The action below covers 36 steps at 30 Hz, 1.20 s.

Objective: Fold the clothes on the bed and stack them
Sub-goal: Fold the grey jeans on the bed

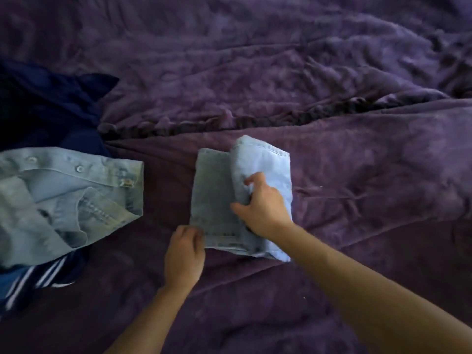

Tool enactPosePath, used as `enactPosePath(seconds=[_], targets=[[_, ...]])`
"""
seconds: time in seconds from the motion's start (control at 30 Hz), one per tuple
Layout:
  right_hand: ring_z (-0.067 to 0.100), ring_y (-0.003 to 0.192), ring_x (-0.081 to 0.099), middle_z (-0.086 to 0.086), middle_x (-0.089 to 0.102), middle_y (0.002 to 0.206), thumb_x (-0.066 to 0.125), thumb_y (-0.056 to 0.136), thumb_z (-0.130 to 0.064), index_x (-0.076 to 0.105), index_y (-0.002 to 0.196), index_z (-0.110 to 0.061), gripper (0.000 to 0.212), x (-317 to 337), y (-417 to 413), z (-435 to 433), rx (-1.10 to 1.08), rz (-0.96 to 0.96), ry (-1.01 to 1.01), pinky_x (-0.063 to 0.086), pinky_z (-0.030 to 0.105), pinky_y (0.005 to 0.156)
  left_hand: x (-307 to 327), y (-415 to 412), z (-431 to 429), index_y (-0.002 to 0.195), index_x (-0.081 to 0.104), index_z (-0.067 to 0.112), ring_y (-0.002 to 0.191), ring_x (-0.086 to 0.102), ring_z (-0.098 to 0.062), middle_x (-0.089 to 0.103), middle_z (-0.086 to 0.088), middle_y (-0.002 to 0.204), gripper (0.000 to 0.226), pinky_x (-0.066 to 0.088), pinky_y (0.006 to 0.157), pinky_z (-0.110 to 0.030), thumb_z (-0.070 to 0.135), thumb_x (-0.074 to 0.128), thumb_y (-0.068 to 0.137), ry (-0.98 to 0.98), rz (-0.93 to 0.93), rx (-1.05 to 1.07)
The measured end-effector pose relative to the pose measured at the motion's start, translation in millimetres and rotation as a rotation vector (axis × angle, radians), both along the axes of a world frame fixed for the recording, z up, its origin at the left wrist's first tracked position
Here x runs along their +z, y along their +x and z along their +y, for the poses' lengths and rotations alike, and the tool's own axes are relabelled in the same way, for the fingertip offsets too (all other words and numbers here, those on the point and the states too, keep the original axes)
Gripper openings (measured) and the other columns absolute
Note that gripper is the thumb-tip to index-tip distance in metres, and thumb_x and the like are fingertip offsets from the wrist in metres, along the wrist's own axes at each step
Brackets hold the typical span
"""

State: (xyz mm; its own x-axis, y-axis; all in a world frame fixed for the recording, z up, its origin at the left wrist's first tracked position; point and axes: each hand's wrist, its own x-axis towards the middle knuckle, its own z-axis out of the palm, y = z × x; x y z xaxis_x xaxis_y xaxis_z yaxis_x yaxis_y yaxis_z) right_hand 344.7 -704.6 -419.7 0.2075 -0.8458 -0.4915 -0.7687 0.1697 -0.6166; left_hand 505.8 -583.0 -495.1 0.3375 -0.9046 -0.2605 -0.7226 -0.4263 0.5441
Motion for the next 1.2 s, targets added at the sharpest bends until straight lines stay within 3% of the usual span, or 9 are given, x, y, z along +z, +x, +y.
enactPosePath(seconds=[0.1,0.23,0.33,0.4,0.47,0.57,0.83,1.07,1.2], targets=[[0.033,0.103,0.058,0.010,0.059,0.112,0.067,0.083,-0.025,0.039,0.128,-0.018,0.054,-47.8,64.5,8.2,0.060,-0.003,0.135,0.047,0.038,0.077,-7.3,51.6,20.1,0.096,0.067,0.007,0.089,0.061,-0.032,0.060,-0.009,0.097,0.019,0.052,0.077,-0.043,0.009,0.049,0.090,-0.017,-0.037,0.074],[0.030,0.102,0.061,0.003,0.059,0.092,0.063,0.086,-0.018,0.044,0.137,-0.019,0.055,-89.8,86.4,26.0,0.149,-0.054,0.297,0.048,0.039,0.090,-16.1,83.2,21.7,0.102,0.066,0.005,0.094,0.060,-0.032,0.058,-0.010,0.103,0.019,0.050,0.082,-0.042,0.004,0.050,0.092,-0.079,-0.010,0.136],[0.024,0.097,0.062,0.003,0.066,0.104,0.053,0.091,-0.020,0.059,0.124,-0.019,0.034,-87.4,57.0,29.0,0.089,0.003,-0.051,0.050,0.035,0.083,-13.2,77.3,-0.7,0.108,0.066,0.006,0.108,0.054,-0.036,0.057,-0.016,0.115,0.031,0.045,0.091,-0.044,0.020,0.044,0.092,-0.186,-0.101,0.036],[0.029,0.114,0.054,0.007,0.059,0.125,0.048,0.091,-0.029,0.057,0.127,-0.019,0.039,-85.9,26.9,23.4,0.114,0.181,-0.452,0.048,0.042,0.089,-8.0,56.3,-25.8,0.117,0.064,0.011,0.120,0.049,-0.038,0.052,-0.019,0.132,0.035,0.041,0.097,-0.046,0.025,0.047,0.090,-0.251,-0.199,-0.149],[0.033,0.138,0.032,0.012,0.038,0.149,0.045,0.091,-0.040,0.041,0.141,-0.023,0.054,-88.2,2.9,17.4,0.178,0.355,-0.563,0.033,0.048,0.104,-6.3,25.1,-47.7,0.129,0.058,0.019,0.134,0.037,-0.039,0.040,-0.017,0.147,0.041,0.034,0.105,-0.052,0.032,0.050,0.091,-0.274,-0.257,-0.377],[0.030,0.148,0.007,0.013,0.013,0.160,0.037,0.093,-0.052,0.019,0.151,-0.029,0.066,-110.2,-8.4,35.3,0.257,0.467,-0.476,0.020,0.052,0.114,-29.5,-3.7,-65.2,0.141,0.046,0.027,0.143,0.020,-0.040,0.026,-0.013,0.156,0.052,0.025,0.108,-0.063,0.046,0.044,0.092,-0.212,-0.343,-0.601],[0.025,0.148,0.009,0.010,0.010,0.161,0.022,0.093,-0.066,0.017,0.152,-0.030,0.069,-166.8,-6.6,77.1,0.233,0.582,-0.336,0.017,0.051,0.117,-97.0,36.4,-110.3,0.152,0.003,0.030,0.145,-0.003,-0.041,-0.007,-0.004,0.161,0.068,0.003,0.113,-0.062,0.060,0.021,0.094,0.119,-0.396,-0.490],[0.025,0.149,0.003,0.009,0.008,0.161,0.027,0.094,-0.059,0.018,0.152,-0.031,0.065,-137.5,-12.0,6.0,0.163,0.505,-0.409,0.015,0.056,0.115,-68.6,30.5,-57.8,0.149,0.030,0.026,0.145,0.008,-0.041,0.011,-0.014,0.159,0.063,0.017,0.111,-0.064,0.051,0.039,0.092,-0.041,-0.347,-0.569],[0.021,0.149,-0.006,0.000,-0.002,0.162,0.024,0.094,-0.065,0.011,0.152,-0.038,0.065,-149.9,-2.8,-68.3,0.140,0.557,-0.216,0.015,0.054,0.116,-84.3,44.5,0.5,0.149,0.029,0.026,0.142,0.019,-0.044,0.009,-0.009,0.160,0.063,0.026,0.107,-0.062,0.053,0.036,0.093,0.036,-0.351,-0.689]])
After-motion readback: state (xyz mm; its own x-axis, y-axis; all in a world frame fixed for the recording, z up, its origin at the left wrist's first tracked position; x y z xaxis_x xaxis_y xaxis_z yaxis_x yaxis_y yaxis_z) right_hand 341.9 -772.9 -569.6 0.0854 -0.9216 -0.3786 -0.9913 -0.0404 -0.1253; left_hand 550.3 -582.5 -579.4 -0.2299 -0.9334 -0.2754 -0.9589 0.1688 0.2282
